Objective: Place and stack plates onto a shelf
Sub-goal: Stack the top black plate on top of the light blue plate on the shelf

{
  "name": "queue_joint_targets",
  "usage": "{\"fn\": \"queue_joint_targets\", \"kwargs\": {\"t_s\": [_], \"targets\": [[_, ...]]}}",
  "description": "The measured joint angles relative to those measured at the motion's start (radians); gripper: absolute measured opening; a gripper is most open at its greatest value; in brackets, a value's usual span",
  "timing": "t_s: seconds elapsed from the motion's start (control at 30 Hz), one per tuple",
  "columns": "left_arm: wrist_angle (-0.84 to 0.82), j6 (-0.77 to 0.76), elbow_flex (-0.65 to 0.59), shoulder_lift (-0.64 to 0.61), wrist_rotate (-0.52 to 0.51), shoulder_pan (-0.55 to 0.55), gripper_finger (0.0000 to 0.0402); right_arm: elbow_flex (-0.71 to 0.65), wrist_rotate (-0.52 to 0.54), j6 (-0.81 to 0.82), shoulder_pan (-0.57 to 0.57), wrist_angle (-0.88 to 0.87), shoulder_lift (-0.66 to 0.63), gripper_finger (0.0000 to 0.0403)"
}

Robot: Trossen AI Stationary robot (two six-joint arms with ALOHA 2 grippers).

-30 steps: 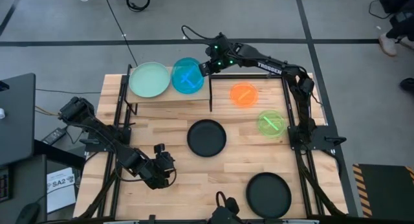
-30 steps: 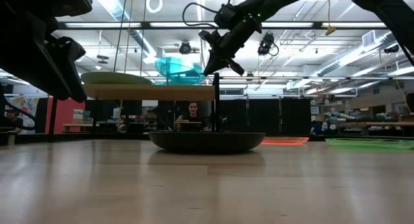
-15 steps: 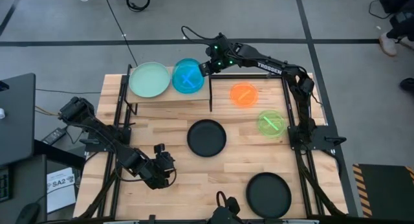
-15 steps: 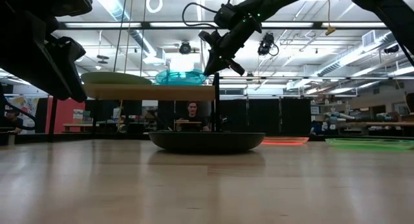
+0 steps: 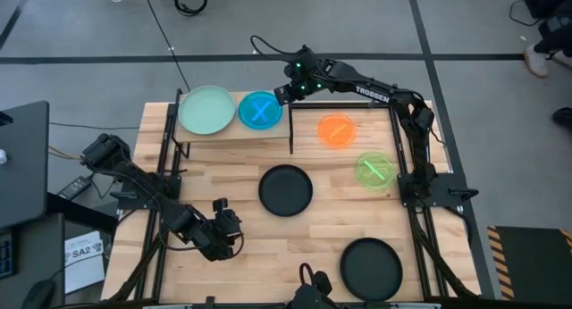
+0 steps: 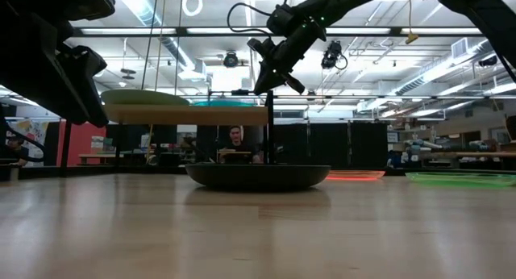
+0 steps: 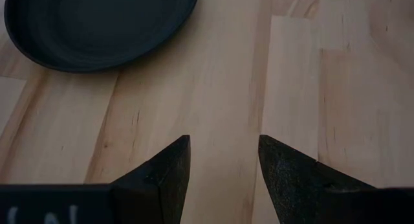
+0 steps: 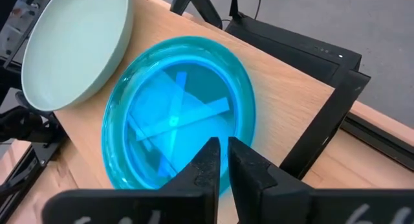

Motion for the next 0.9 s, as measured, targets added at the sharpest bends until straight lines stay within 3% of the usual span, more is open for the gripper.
{"fn": "queue_joint_targets", "kwargs": {"t_s": [0.43,0.57,0.9], "targets": [[0.000,0.000,0.000,0.000,0.000,0.000,0.0189,0.000,0.036,0.000,0.000,0.000,0.000,0.0092],[0.000,-0.001,0.000,0.000,0.000,0.000,0.0189,0.000,0.085,0.000,0.000,-0.001,0.000,0.0095],[0.050,-0.090,0.000,0.000,-0.026,0.033,0.0189,0.000,0.052,-0.077,-0.010,-0.033,-0.018,0.0094]]}}
